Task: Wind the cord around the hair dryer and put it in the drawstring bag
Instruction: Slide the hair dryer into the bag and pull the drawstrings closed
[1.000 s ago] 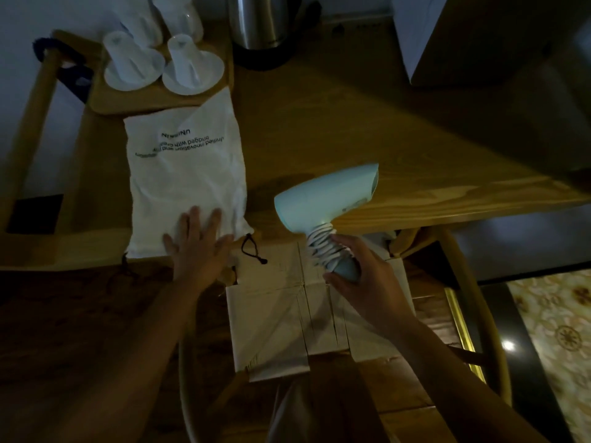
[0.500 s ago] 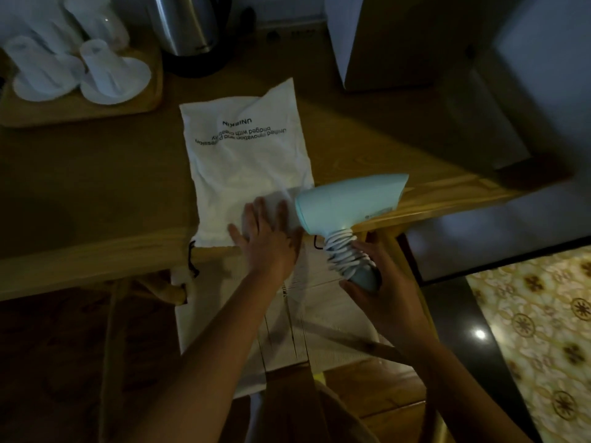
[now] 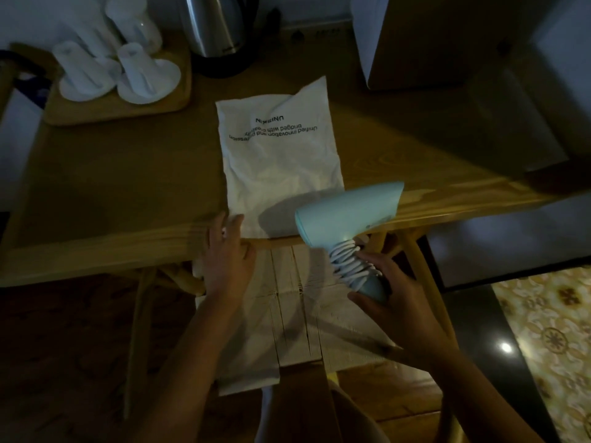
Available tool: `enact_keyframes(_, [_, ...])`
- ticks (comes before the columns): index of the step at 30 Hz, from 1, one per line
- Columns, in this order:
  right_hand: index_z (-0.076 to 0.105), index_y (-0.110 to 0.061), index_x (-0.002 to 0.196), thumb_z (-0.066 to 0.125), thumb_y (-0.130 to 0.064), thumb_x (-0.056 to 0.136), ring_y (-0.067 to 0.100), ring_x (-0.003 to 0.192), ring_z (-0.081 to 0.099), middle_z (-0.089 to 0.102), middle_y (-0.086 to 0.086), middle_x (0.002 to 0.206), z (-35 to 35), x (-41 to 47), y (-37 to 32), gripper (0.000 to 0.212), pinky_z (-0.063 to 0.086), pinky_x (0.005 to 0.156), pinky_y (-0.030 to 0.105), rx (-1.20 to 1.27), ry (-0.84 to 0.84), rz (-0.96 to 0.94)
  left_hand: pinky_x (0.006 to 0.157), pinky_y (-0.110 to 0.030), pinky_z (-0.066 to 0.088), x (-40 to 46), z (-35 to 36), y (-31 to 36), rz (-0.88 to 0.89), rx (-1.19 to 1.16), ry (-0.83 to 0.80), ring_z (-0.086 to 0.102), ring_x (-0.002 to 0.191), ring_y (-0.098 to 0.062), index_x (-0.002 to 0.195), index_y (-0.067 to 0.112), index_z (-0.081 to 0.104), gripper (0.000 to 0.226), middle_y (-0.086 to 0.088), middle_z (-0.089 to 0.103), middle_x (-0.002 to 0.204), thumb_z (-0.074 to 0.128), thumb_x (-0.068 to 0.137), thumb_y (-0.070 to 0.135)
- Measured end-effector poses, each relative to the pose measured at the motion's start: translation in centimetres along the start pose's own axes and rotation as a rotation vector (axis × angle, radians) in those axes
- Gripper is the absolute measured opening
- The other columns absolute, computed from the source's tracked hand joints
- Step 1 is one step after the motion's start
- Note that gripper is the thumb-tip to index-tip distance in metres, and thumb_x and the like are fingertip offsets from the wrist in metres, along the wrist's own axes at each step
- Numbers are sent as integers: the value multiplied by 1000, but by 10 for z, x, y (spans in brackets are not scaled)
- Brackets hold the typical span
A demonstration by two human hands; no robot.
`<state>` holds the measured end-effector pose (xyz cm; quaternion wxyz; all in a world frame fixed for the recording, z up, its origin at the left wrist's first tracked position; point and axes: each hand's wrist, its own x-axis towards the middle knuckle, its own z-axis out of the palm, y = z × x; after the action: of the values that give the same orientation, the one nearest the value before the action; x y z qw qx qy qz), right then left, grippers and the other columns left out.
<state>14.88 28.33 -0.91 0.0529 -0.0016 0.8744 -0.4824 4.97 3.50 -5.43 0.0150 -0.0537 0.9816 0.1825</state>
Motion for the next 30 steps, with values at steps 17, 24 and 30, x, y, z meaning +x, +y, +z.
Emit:
enact_keyframes(17, [43,-48,119,73,-23,76,2,106,57,56,-15,117,24,22,-25,57,51,90,33,111,-650,-86,52,-25,49,35,-25,-30,-115,-669,-246,56,46,1,96,38,62,10,15,66,65,60,86,38])
enact_keyframes(24, [47,-25,126,72,-20,76,8,115,53,51,-9,126,11,50,-24,57,50,96,36,143,-416,-101,57,-18,50,31,-41,-32,-110,-674,-231,61,68,-3,105,30,64,17,13,64,84,58,89,29])
enact_keyframes(30, [47,-23,125,72,-20,77,11,109,55,56,-1,125,29,77,-31,54,52,86,23,112,-105,-35,57,-19,45,21,-52,-6,15,-613,-110,59,74,1,109,33,62,20,20,61,86,56,90,30])
